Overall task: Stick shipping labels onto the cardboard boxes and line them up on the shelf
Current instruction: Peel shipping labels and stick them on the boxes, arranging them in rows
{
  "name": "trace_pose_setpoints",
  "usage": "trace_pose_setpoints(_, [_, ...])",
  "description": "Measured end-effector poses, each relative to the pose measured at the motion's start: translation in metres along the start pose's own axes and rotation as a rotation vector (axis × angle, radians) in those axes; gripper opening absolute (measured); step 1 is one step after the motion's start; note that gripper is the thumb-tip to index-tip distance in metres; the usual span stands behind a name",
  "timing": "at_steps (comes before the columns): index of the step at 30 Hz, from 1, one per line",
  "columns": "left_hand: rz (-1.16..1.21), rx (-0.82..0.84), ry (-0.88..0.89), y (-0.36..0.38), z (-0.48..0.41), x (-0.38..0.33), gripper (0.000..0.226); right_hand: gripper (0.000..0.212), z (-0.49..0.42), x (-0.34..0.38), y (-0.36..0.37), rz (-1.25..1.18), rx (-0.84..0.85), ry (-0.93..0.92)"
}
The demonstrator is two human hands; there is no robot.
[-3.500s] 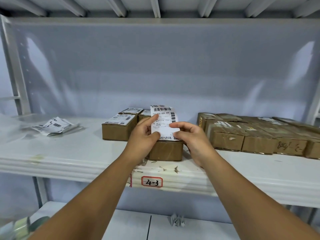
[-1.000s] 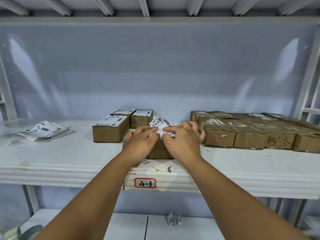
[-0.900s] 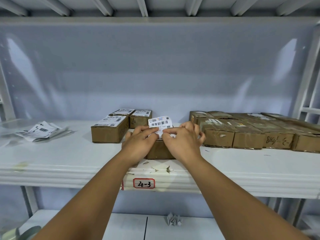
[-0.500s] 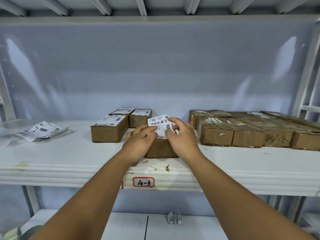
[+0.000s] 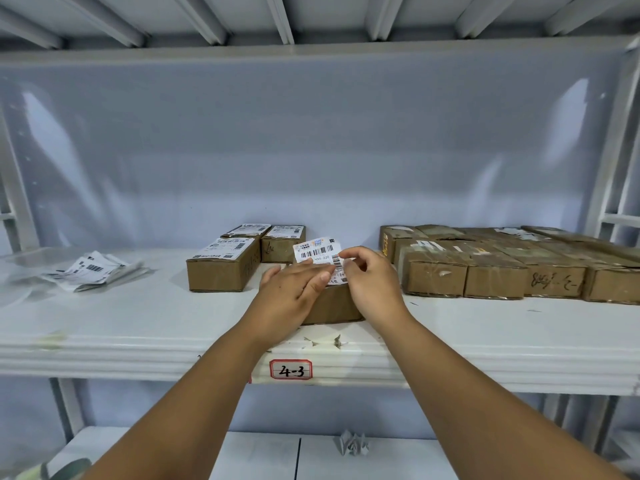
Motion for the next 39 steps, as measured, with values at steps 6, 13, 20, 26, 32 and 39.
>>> trace_pose_setpoints(6, [-0.043, -0.02, 0.043, 0.001, -0.001, 0.001, 0.075, 0.023, -0.003, -0.004, -0.01, -0.015, -0.111, 0.062])
trace_pose_setpoints(13, [-0.024, -0.034, 0.071, -0.002, 0.0, -0.003, 0.067, 0.023, -0.001, 0.0, -0.012, -0.039, -0.115, 0.03])
trace_pose_setpoints(20, [0.05, -0.045, 0.005, -0.004, 0.002, -0.002, 0.066, 0.025, -0.001, -0.002, -0.002, -0.245, -0.015, 0.117])
trace_pose_setpoints(26, [0.029, -0.039, -0.029, -0.006, 0.002, -0.001, 0.056, 0.04, -0.004, 0.002, -0.007, -0.452, -0.02, 0.182])
trace_pose_setpoints(32, [0.05, -0.02, -0.002, -0.005, 0.002, -0.003, 0.048, 0.04, -0.001, 0.004, -0.006, -0.489, 0.034, 0.217])
trace_pose_setpoints(39, [0.049, -0.021, 0.002, -0.006, 0.003, -0.006, 0.049, 0.052, 0.001, 0.003, -0.002, -0.418, 0.067, 0.142])
Point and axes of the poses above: each hand's wrist, its own z-axis away from the middle knuckle, its own y-axis out of the palm, x = y × z, the point moved 7 cm from there along -z, towards the middle knuckle, and after that the axes turned 15 degrees about -x, right-handed, at the moved point
